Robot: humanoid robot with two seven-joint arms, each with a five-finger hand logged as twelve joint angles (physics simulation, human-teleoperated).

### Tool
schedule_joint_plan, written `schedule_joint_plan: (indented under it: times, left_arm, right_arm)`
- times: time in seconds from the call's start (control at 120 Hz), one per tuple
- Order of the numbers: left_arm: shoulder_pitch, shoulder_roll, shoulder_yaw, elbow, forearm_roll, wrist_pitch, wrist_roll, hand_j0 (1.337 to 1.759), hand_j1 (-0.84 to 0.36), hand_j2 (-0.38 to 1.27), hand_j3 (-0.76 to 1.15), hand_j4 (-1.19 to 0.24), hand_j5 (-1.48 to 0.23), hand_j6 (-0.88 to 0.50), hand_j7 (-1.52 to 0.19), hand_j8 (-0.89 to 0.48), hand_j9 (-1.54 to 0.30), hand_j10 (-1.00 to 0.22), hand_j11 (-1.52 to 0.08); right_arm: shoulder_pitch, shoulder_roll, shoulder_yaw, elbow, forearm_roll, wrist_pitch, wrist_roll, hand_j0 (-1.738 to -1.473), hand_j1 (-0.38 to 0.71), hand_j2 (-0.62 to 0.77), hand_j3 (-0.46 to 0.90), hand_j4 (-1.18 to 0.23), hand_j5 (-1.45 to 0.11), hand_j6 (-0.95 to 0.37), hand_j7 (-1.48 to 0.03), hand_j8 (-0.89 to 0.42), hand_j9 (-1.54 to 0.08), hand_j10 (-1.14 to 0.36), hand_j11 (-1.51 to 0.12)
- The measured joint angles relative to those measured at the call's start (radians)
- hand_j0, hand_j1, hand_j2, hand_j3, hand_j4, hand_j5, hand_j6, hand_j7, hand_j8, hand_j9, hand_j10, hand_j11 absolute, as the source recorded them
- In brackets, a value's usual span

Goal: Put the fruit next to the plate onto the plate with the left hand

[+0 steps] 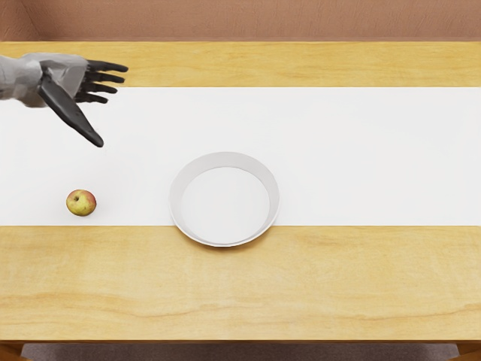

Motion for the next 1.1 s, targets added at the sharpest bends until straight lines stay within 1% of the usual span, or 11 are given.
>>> schedule_joint_plan:
  times: [0.2,0.325,0.383,0.442,0.5,0.542,0.667,0.892,0.975,1.042,1.1]
  left_arm:
    - [0.020,-0.008,-0.005,0.003,0.011,-0.007,0.002,1.658,0.33,0.00,0.00,-0.01,-0.02,-0.01,-0.02,-0.01,-0.02,-0.01,-0.02]
    - [0.067,0.021,-0.003,0.003,0.063,-0.002,0.006,1.658,0.34,0.00,0.00,-0.01,-0.02,-0.01,-0.02,-0.01,-0.02,-0.01,-0.02]
    - [0.067,0.046,0.002,0.003,0.081,-0.002,0.007,1.658,0.34,0.00,0.00,-0.01,-0.02,-0.01,-0.02,-0.01,-0.02,-0.01,-0.02]
    - [0.037,0.042,0.031,0.003,0.095,0.000,0.007,1.658,0.34,0.00,0.00,-0.01,-0.02,-0.01,-0.02,-0.01,-0.02,-0.01,-0.02]
    - [-0.042,0.042,0.083,0.002,0.103,0.000,0.007,1.658,0.34,0.00,0.00,-0.01,-0.02,-0.01,-0.02,-0.01,-0.02,-0.01,-0.01]
    - [-0.076,0.029,0.124,0.001,0.106,0.000,0.008,1.658,0.34,0.00,0.00,-0.01,-0.02,-0.01,-0.02,-0.01,-0.02,-0.01,-0.01]
    - [-0.257,-0.133,0.342,-0.001,0.100,0.033,0.003,1.658,0.34,0.00,0.00,-0.01,-0.02,-0.01,-0.02,-0.01,-0.02,-0.01,-0.02]
    - [-0.349,-0.389,0.699,-0.049,0.043,0.245,-0.026,1.658,0.33,0.00,0.00,-0.02,-0.02,-0.02,-0.02,-0.02,-0.02,-0.02,-0.02]
    - [-0.362,-0.418,0.775,-0.057,0.009,0.271,-0.031,1.658,0.33,0.00,0.00,-0.02,-0.02,-0.02,-0.02,-0.02,-0.02,-0.02,-0.02]
    - [-0.394,-0.492,0.829,-0.061,-0.048,0.280,-0.033,1.658,0.33,0.00,0.00,-0.02,-0.02,-0.02,-0.02,-0.02,-0.02,-0.02,-0.02]
    - [-0.408,-0.503,0.861,-0.068,-0.101,0.281,-0.034,1.658,0.33,0.00,0.00,-0.02,-0.02,-0.02,-0.02,-0.02,-0.02,-0.02,-0.02]
  right_arm:
    - [-0.016,0.000,0.001,0.000,0.001,0.000,0.001,-1.658,-0.35,0.00,0.00,0.00,0.00,0.00,0.00,0.00,0.00,0.00,0.00]
    - [-0.018,0.000,0.001,0.000,0.001,0.000,0.001,-1.658,-0.35,0.00,0.00,0.00,0.00,0.00,0.00,0.00,0.00,0.00,0.00]
    - [-0.018,0.000,0.001,0.000,0.001,0.000,0.001,-1.658,-0.35,0.00,0.00,0.00,0.00,0.00,0.00,0.00,0.00,0.00,0.00]
    - [-0.019,0.000,0.001,0.000,0.001,-0.001,0.001,-1.658,-0.35,0.00,0.00,0.00,0.00,0.00,0.00,0.00,0.00,0.00,0.00]
    - [-0.019,0.000,0.001,0.000,0.001,0.000,0.001,-1.658,-0.35,0.00,0.00,0.00,0.00,0.00,0.00,0.00,0.00,0.00,0.00]
    - [-0.019,0.000,0.001,0.000,0.001,0.000,0.001,-1.658,-0.35,0.00,0.00,0.00,0.00,0.00,0.00,0.00,0.00,0.00,0.00]
    - [-0.019,0.000,0.001,0.000,0.001,0.000,0.001,-1.658,-0.35,0.00,0.00,0.00,0.00,0.00,0.00,0.00,0.00,0.00,0.00]
    - [-0.019,0.000,0.001,0.000,0.001,-0.001,0.001,-1.658,-0.35,0.00,0.00,0.00,0.00,0.00,0.00,0.00,0.00,0.00,0.00]
    - [-0.019,0.000,0.001,0.000,0.001,0.000,0.001,-1.658,-0.35,0.00,0.00,0.00,0.00,0.00,0.00,0.00,0.00,0.00,0.00]
    - [-0.019,0.000,0.001,0.000,0.001,0.000,0.001,-1.658,-0.35,0.00,0.00,0.00,0.00,0.00,0.00,0.00,0.00,0.00,0.00]
    - [-0.019,0.000,0.001,0.000,0.001,0.000,0.001,-1.658,-0.35,0.00,0.00,0.00,0.00,0.00,0.00,0.00,0.00,0.00,0.00]
